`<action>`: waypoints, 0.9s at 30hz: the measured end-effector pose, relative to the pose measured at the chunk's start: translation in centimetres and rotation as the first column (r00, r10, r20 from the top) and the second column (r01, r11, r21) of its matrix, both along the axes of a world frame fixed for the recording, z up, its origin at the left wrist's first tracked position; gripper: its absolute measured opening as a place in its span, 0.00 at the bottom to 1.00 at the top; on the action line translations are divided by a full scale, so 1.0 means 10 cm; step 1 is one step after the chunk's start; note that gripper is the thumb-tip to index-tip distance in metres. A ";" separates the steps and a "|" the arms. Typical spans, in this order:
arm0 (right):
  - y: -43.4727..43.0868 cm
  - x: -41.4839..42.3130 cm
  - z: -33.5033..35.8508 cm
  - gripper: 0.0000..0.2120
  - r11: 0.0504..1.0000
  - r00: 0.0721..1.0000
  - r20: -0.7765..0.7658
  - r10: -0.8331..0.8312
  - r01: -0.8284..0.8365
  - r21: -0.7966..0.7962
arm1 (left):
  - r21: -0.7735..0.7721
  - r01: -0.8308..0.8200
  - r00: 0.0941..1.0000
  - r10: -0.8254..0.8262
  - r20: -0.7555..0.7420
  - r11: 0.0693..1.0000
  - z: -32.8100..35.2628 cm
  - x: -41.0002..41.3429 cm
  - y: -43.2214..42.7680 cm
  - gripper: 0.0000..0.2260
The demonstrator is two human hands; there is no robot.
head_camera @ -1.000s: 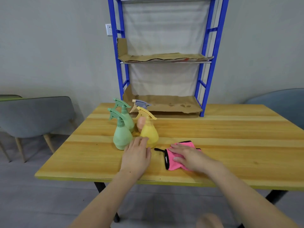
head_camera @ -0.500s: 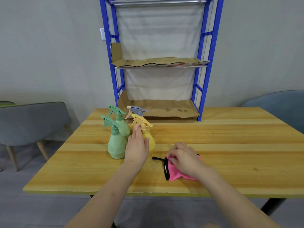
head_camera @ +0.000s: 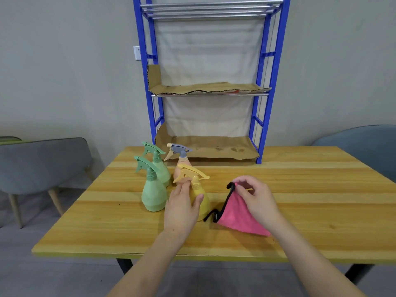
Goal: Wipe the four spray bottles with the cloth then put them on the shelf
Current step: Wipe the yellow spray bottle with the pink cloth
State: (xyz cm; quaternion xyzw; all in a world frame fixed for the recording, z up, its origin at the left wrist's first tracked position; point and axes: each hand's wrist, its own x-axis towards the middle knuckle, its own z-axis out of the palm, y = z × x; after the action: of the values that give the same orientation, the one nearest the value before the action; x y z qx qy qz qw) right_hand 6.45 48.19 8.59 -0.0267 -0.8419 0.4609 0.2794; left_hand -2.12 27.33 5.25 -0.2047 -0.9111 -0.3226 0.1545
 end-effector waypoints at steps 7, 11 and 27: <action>-0.15 0.00 0.24 0.12 0.968 0.998 -0.061 0.033 -0.047 -0.247 | 0.227 -0.005 0.998 -0.008 0.055 0.974 0.03 0.22 -0.16 0.15; -0.19 -0.09 0.37 0.11 0.967 0.994 -0.100 0.034 -0.058 -0.250 | 0.326 -0.021 0.999 0.036 -0.039 0.945 0.21 0.22 -0.27 0.08; -0.83 -0.57 0.61 0.10 0.993 0.991 -0.062 0.116 -0.115 0.025 | 0.533 0.013 0.988 -0.094 0.125 0.846 0.77 -0.20 -0.38 0.07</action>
State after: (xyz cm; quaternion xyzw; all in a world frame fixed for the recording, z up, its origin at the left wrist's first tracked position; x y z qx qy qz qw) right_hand 0.79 39.90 14.69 0.0396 -0.8376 0.4680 0.2790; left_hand -4.10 23.57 12.95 -0.1553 -0.7892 -0.5801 0.1285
